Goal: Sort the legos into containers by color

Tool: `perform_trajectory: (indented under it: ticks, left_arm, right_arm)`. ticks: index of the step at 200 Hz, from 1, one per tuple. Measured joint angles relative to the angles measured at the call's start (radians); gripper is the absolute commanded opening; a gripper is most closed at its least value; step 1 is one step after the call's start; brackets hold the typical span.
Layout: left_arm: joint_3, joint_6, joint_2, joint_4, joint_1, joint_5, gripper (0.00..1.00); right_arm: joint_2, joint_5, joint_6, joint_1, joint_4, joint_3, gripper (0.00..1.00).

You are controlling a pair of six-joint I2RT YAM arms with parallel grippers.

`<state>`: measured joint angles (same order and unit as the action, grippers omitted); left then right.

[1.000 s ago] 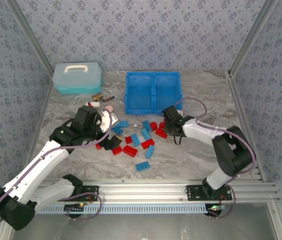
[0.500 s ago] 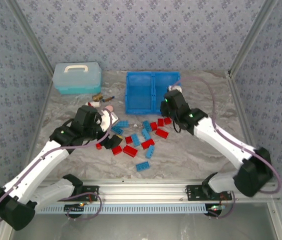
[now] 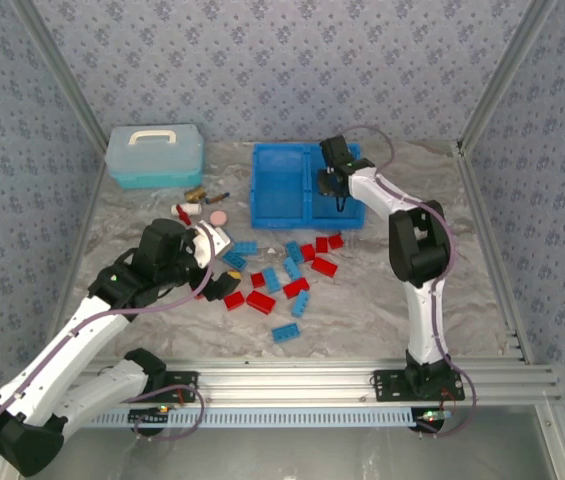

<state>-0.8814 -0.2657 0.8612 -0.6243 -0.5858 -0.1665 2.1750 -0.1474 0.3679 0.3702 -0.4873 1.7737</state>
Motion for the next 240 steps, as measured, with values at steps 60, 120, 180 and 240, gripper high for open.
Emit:
perform_trajectory:
  ticks: [60, 120, 180, 240]
  left_arm:
    - [0.000, 0.000, 0.011, 0.000, 0.000, 0.003, 0.99]
    - [0.000, 0.000, 0.012, 0.000, 0.000, 0.011, 0.99]
    - [0.000, 0.000, 0.038, 0.000, 0.000, 0.015, 0.99]
    - [0.000, -0.004, 0.043, 0.000, 0.000, 0.022, 0.99]
  right_arm:
    - [-0.032, 0.021, -0.018, 0.005, -0.073, 0.040, 0.47]
    - [-0.626, -0.029, -0.017, 0.053, 0.072, -0.450, 0.51]
    - [-0.778, -0.053, -0.019, 0.137, 0.156, -0.886, 0.55]
    - [-0.587, -0.031, -0.055, 0.126, 0.223, -0.854, 0.55]
